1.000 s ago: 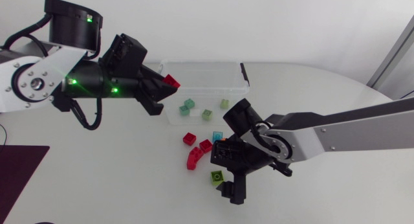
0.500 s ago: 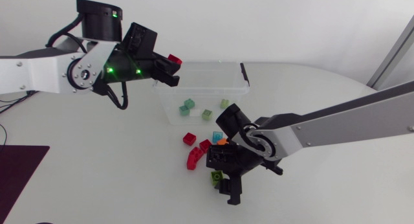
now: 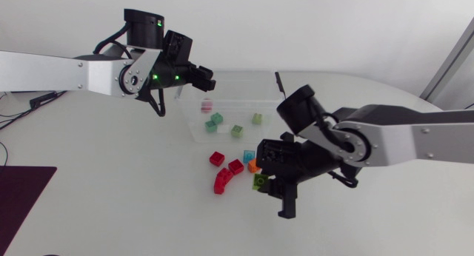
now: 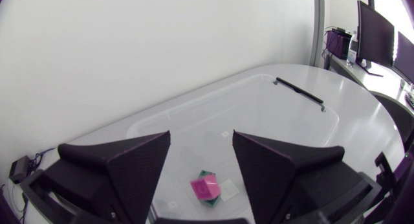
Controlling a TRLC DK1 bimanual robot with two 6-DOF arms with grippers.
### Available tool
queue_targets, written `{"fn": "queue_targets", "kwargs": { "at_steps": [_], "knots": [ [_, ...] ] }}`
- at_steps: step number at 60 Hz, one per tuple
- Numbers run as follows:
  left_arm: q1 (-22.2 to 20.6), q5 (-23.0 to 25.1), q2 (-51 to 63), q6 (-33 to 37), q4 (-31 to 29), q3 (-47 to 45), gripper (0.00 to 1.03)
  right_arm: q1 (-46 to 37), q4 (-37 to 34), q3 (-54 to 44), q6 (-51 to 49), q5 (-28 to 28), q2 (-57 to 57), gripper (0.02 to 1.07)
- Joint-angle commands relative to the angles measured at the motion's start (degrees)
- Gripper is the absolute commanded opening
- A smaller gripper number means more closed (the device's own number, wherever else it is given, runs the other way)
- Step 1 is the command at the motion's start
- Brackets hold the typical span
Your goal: Pick up the duplo bricks and place them in the container
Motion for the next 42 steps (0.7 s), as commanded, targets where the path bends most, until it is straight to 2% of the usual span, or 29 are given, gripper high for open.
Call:
{"fn": "queue_targets", "kwargs": {
  "at_steps": [1,8,16,19,20,21,25,34,42],
  "knots": [
    [-0.1,-0.5,0.2,-1.8,-1.1,2.1,0.85,-1.6,-1.7,2.1,1.0,-0.2,-3.2,0.28],
    [0.0,0.6,-3.5,-2.1,-5.1,0.8,0.86,-4.6,-2.5,6.4,3.3,-0.3,-4.7,0.28],
    [0.1,7.9,-10.8,-0.3,-11.3,-4.3,0.86,-7.5,-1.5,11.0,6.6,-0.7,-4.3,0.28],
    [0.4,9.8,-13.7,0.9,-11.9,-6.8,0.86,-8.4,-0.1,12.5,8.2,-0.7,-3.9,0.28],
    [0.4,11.0,-14.6,1.5,-12.8,-7.5,0.86,-8.6,0.4,12.9,8.4,-0.7,-3.8,0.28],
    [0.6,13.2,-16.1,3.7,-16.1,-8.4,0.86,-8.9,1.3,13.7,9.2,-0.7,-3.3,0.28],
    [0.8,15.7,-18.7,7.4,-19.0,-11.9,0.86,-9.9,3.5,16.1,11.6,-0.7,-1.4,0.28],
    [0.9,18.8,-20.0,14.8,-25.2,-17.7,0.86,-10.6,8.6,21.7,16.5,0.7,4.0,0.28],
    [-1.8,19.0,-18.9,17.9,-25.8,-22.0,0.86,-11.2,11.9,26.4,19.7,1.7,9.5,0.28]
  ]
}}
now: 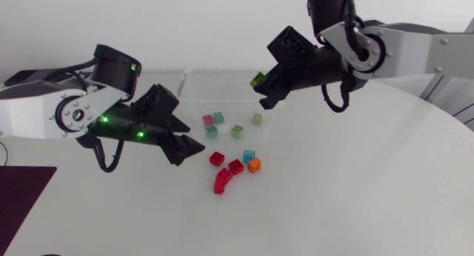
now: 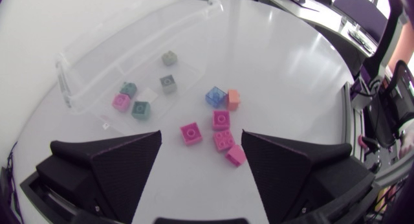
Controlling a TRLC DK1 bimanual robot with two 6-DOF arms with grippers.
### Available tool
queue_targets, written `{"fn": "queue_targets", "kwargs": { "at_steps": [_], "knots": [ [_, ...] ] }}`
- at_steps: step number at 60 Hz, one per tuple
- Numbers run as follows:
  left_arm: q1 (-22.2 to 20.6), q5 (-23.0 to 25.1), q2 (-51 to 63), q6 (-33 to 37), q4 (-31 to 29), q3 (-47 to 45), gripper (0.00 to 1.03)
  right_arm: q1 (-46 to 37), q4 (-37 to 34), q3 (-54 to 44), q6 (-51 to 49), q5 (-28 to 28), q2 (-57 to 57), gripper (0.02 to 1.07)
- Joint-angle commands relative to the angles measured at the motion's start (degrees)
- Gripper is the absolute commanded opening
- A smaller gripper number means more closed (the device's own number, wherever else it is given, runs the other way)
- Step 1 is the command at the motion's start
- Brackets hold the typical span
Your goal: Pick up the duplo bricks and place them in the container
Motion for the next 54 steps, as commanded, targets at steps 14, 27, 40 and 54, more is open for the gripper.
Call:
{"fn": "queue_targets", "kwargs": {
  "at_steps": [14,27,40,54],
  "knots": [
    [-5.9,0.3,7.4,1.1,-0.1,-2.5,0.86,-0.8,6.2,10.6,7.3,3.3,13.3,0.29],
    [-9.8,-3.4,12.9,-2.6,0.3,-1.6,0.86,-0.8,8.3,17.2,9.1,7.3,20.9,0.75],
    [-11.8,-9.8,18.8,-10.4,1.7,1.9,0.86,-0.7,7.6,13.7,12.2,9.6,14.2,1.01],
    [-13.2,-13.1,22.7,-20.8,-1.1,6.8,0.81,-0.1,8.7,0.9,14.5,11.8,2.1,1.01]
  ]
}}
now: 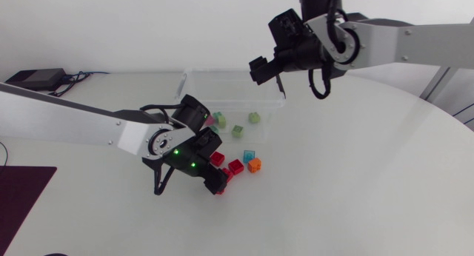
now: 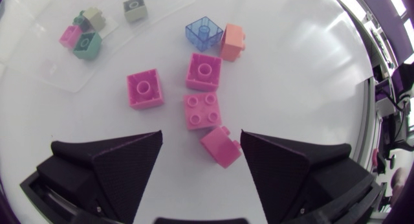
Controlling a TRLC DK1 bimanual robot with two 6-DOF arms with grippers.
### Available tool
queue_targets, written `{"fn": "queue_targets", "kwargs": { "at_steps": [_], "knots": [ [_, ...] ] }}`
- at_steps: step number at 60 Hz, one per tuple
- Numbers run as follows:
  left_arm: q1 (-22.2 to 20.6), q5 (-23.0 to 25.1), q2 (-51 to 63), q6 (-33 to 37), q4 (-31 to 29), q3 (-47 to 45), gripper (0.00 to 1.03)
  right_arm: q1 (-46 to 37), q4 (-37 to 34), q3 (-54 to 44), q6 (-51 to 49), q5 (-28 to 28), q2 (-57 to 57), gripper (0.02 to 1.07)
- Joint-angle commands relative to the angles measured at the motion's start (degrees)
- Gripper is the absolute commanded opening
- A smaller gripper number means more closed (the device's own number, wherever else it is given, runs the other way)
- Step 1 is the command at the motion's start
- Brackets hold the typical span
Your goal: Pick up the duplo bricks and place them in the container
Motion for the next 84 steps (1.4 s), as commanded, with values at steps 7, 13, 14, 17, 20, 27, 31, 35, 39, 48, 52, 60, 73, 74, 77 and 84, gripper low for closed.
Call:
{"fn": "queue_targets", "kwargs": {
  "at_steps": [7,13,14,17,20,27,31,35,39,48,52,60,73,74,77,84],
  "knots": [
    [-2.3,-2.1,4.2,-8.5,-4.7,5.0,0.81,1.5,1.8,-11.1,2.4,3.3,-8.0,1.01],
    [-2.9,-3.1,6.1,-11.7,-7.8,7.2,0.74,2.5,2.1,-16.6,3.2,4.8,-12.2,1.01],
    [-2.9,-3.2,6.2,-11.9,-7.9,7.3,0.73,2.7,2.0,-17.6,3.3,4.9,-12.9,1.01],
    [-3.4,-3.4,6.7,-12.8,-8.3,7.7,0.65,3.1,2.1,-20.3,3.4,5.1,-14.2,1.01],
    [-3.4,-3.6,7.5,-13.6,-8.2,8.0,0.59,3.6,2.7,-23.1,3.5,5.4,-15.4,1.01],
    [-4.0,-3.7,8.2,-14.1,-8.0,7.3,0.3,4.2,4.3,-29.7,3.8,5.7,-17.5,1.01],
    [-3.9,-3.8,7.5,-13.9,-7.5,6.2,0.25,4.6,6.7,-33.9,4.2,5.7,-17.8,1.0],
    [-4.0,-3.8,5.9,-13.5,-7.4,5.0,0.23,5.1,8.6,-36.8,4.3,5.7,-16.9,1.0],
    [-3.9,-3.8,4.2,-13.1,-7.5,4.0,0.23,5.9,9.9,-37.9,5.0,5.7,-15.3,0.99],
    [-3.8,-3.8,-1.9,-12.1,-8.5,2.0,0.22,8.2,11.7,-37.8,7.1,5.7,-10.2,0.99],
    [-3.6,-3.8,-5.3,-11.7,-9.3,1.5,0.22,9.0,11.7,-37.1,7.9,5.7,-7.9,0.99],
    [-2.1,-4.0,-11.5,-10.6,-9.4,1.5,0.22,9.6,10.6,-35.4,8.3,5.2,-3.7,0.97],
    [0.1,-3.9,-20.1,-9.5,-5.8,1.7,0.22,9.4,8.4,-33.0,9.0,2.5,-0.3,0.97],
    [0.1,-3.9,-20.5,-9.6,-5.5,1.7,0.22,9.4,8.3,-32.7,9.0,2.3,0.0,0.97],
    [0.6,-4.0,-21.7,-9.5,-3.4,1.5,0.22,9.4,8.1,-32.0,9.0,2.1,1.0,0.97],
    [2.8,-4.2,-23.2,-9.6,1.6,1.6,0.22,9.6,7.3,-30.0,9.2,2.1,3.6,0.97]
  ]
}}
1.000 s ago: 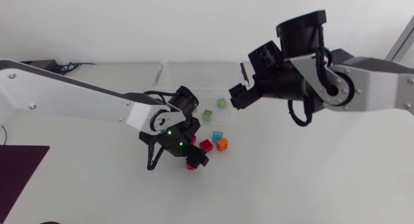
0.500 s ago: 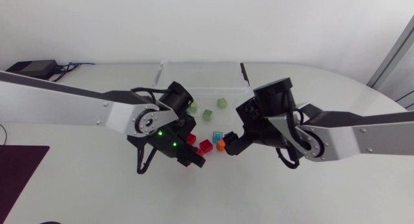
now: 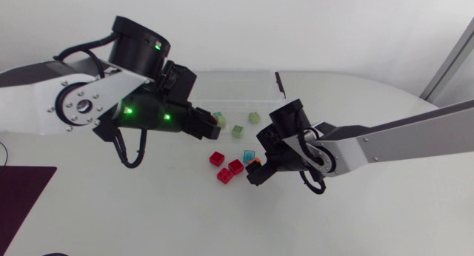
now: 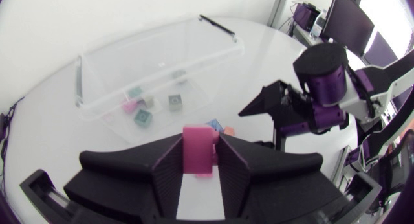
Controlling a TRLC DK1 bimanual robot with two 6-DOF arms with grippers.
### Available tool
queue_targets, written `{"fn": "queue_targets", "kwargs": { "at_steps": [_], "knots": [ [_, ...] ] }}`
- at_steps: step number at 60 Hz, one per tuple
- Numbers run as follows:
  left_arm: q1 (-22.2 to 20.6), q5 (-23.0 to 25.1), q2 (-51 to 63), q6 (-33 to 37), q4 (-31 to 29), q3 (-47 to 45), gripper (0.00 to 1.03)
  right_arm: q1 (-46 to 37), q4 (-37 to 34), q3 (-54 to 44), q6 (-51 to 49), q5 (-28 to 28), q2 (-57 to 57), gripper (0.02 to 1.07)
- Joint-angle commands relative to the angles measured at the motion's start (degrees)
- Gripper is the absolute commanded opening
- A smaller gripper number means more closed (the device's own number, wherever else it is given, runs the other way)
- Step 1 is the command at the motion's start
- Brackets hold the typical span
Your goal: Pick up the duplo bricks and place them in the container
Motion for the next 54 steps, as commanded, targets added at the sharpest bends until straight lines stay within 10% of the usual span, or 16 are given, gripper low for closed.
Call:
{"fn": "queue_targets", "kwargs": {
  "at_steps": [1,19,37,48,54],
  "knots": [
    [1.9,-0.4,-1.4,0.7,3.2,-0.8,0.22,0.5,-0.9,1.9,1.3,-0.3,2.7,0.97],
    [6.6,-0.3,0.0,0.2,16.6,-0.4,0.22,0.6,-2.5,5.7,1.3,-0.3,7.9,0.86],
    [9.1,-0.3,8.0,0.1,28.5,0.0,0.23,1.1,-3.4,6.6,1.0,-0.4,9.9,0.29],
    [9.2,-0.6,14.1,0.3,30.1,3.9,0.26,1.1,-6.5,4.5,0.4,-0.4,2.7,0.28],
    [9.5,-0.7,17.4,0.4,28.5,6.8,0.6,0.7,-11.2,5.0,0.1,-0.3,-3.9,0.27]
  ]
}}
